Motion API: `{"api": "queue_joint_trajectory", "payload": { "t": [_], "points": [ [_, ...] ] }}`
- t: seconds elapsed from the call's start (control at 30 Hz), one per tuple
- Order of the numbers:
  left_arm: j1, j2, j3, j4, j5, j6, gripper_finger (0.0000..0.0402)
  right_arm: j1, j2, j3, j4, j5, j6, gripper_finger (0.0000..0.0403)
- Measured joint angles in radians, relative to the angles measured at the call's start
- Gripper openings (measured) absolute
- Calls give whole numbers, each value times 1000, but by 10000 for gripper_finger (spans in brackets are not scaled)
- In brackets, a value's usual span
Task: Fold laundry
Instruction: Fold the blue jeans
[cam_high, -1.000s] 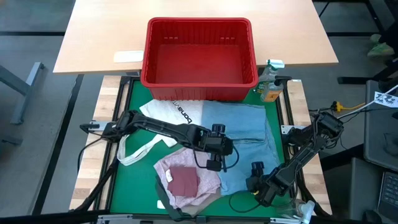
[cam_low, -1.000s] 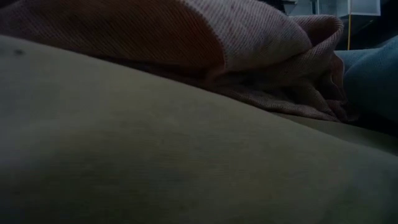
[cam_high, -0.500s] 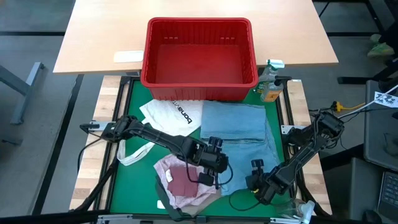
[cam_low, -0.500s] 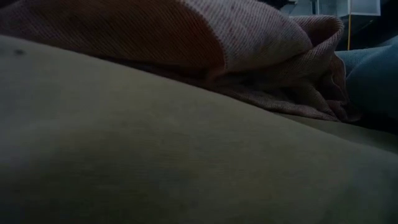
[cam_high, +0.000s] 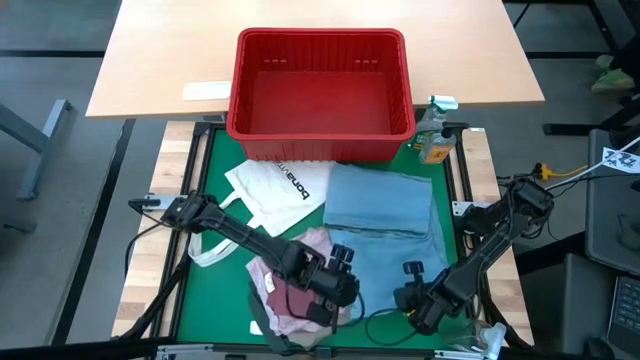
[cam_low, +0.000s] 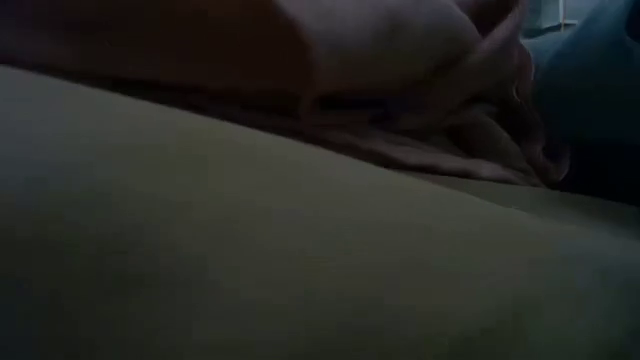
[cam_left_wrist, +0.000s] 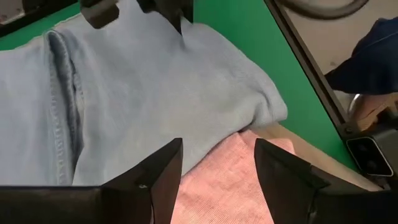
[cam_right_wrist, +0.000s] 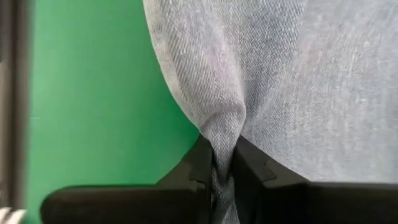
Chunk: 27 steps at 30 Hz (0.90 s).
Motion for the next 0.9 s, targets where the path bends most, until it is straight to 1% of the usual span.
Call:
{"api": "queue_joint_trajectory", "payload": {
  "t": [0.1, 0.2, 0.4, 0.53, 0.63, 0.77, 0.9],
  "points": [
    [-20, 0, 0, 0, -26, 1, 194, 0, 0, 67, -77, -5, 0, 32],
    [-35, 0, 0, 0, -41, 1, 195, -1, -1, 145, -164, 19, 1, 20],
    [-61, 0, 0, 1, -43, -2, 195, -44, -2, 271, -302, 68, 5, 29],
    [-84, 0, -2, 15, -43, -4, 195, -94, -3, 316, -347, 83, 1, 27],
    [-99, 4, -33, 67, -41, -19, 195, -125, -3, 339, -371, 83, 1, 23],
    [-109, 17, -77, 131, -4, -29, 195, -153, -3, 359, -385, 83, 1, 26],
    [-114, 18, -134, 196, -28, -24, 195, -159, -3, 374, -386, 78, -7, 25]
  ]
}}
